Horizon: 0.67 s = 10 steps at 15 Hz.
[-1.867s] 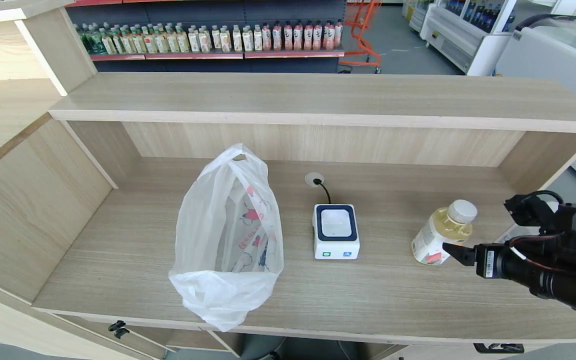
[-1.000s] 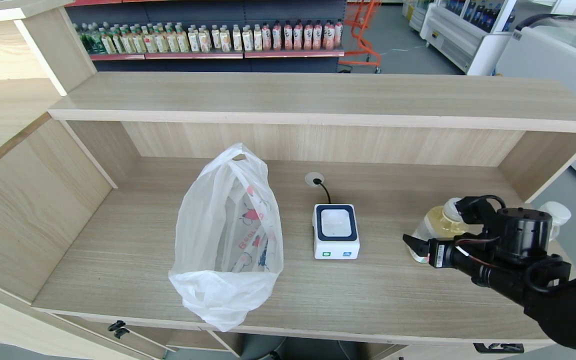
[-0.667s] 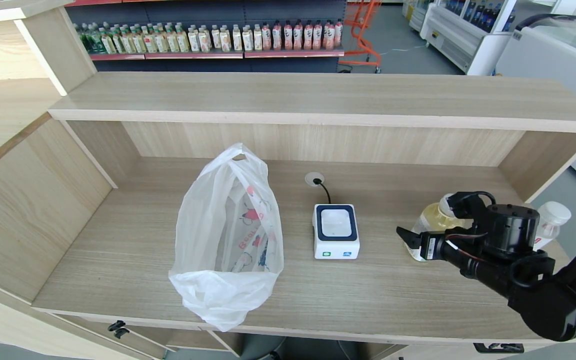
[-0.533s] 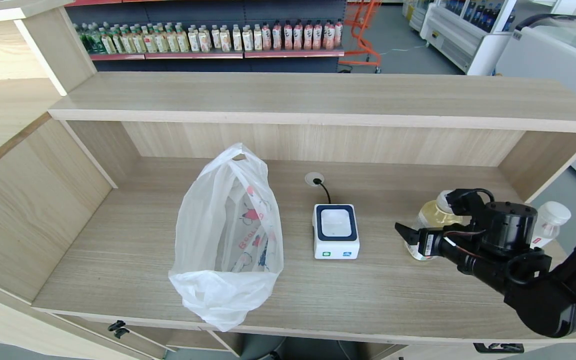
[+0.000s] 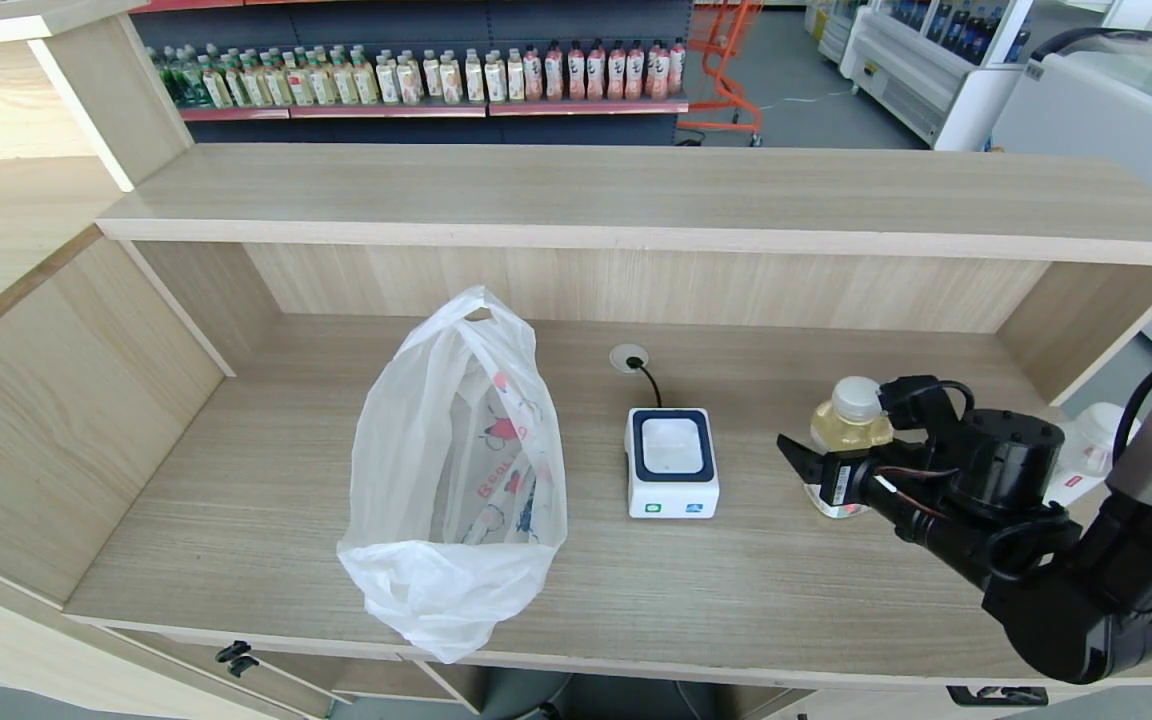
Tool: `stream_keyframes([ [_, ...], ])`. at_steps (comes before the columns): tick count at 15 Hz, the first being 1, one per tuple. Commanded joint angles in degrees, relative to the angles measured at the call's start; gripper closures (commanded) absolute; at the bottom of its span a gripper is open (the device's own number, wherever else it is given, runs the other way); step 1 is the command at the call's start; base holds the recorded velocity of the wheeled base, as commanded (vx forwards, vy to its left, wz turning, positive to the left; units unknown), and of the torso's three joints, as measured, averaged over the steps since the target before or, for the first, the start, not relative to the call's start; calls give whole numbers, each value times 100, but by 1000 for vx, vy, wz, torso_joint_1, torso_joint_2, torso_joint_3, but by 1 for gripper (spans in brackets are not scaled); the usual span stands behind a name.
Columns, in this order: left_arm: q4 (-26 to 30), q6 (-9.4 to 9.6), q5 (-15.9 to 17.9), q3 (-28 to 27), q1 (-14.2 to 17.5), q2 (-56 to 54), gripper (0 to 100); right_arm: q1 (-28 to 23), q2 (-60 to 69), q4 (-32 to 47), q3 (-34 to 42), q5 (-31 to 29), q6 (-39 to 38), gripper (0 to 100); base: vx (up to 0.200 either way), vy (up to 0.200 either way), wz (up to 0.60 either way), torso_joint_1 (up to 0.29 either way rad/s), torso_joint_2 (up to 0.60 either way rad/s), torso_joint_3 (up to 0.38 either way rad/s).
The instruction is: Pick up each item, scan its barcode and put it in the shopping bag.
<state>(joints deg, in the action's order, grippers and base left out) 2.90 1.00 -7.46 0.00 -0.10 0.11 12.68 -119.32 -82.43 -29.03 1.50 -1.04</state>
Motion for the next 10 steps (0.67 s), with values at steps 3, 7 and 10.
stream_keyframes([
  [3,0,-3,-1,0,1,-2,0,-2,-65,-10,11,8,121,100,0,0,0,0,0,0],
  [7,0,-3,-1,0,1,-2,0,-2,-30,-10,143,8,455,100,0,0,0,0,0,0],
  [10,0,-3,-1,0,1,-2,0,-37,471,78,178,254,359,100,0,0,0,0,0,0],
])
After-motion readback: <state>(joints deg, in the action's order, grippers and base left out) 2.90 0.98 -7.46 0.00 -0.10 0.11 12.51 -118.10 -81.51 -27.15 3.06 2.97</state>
